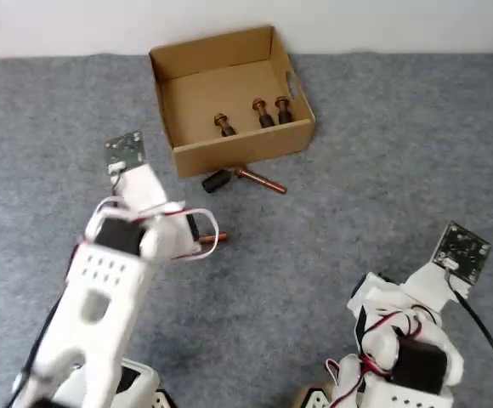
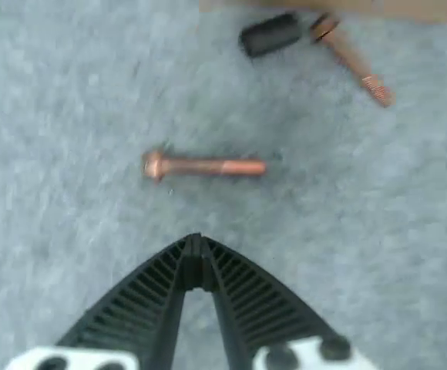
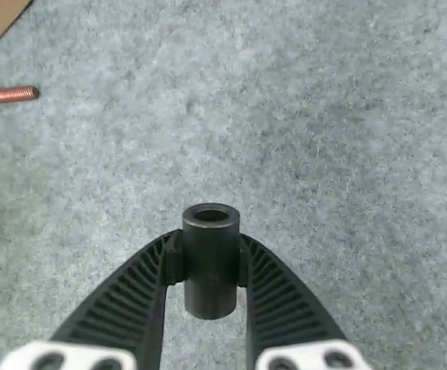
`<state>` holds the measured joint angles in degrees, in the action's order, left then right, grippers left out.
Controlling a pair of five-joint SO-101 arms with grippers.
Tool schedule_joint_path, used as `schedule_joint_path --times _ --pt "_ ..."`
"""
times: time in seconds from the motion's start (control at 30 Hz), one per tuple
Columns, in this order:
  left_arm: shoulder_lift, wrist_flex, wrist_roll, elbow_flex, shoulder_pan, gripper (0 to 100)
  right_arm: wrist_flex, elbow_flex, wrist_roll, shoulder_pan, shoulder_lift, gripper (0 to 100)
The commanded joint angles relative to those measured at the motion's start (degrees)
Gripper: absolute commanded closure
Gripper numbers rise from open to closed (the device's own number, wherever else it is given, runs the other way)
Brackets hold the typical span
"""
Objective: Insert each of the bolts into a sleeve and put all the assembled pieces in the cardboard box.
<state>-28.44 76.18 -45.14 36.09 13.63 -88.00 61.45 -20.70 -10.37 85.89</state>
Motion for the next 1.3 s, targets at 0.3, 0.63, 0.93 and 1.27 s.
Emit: schedule_joint_path --times 0.3,0.63,0.93,1.27 --pt "38.77 9.67 -3.60 -21.76 -4.57 99 1.19 -0.26 0.62 -0.75 0.31 99.1" --pt "55.38 9.58 -1.41 -44.70 -11.25 99 1.80 0.44 0.62 -0.75 0.48 99.1" --pt "56.26 21.10 -1.67 -58.33 -7.74 99 1.80 0.44 0.62 -0.57 0.40 99.1" --pt "56.26 24.26 -6.24 -52.53 -1.58 97 1.98 0.88 0.62 -0.48 0.48 99.1"
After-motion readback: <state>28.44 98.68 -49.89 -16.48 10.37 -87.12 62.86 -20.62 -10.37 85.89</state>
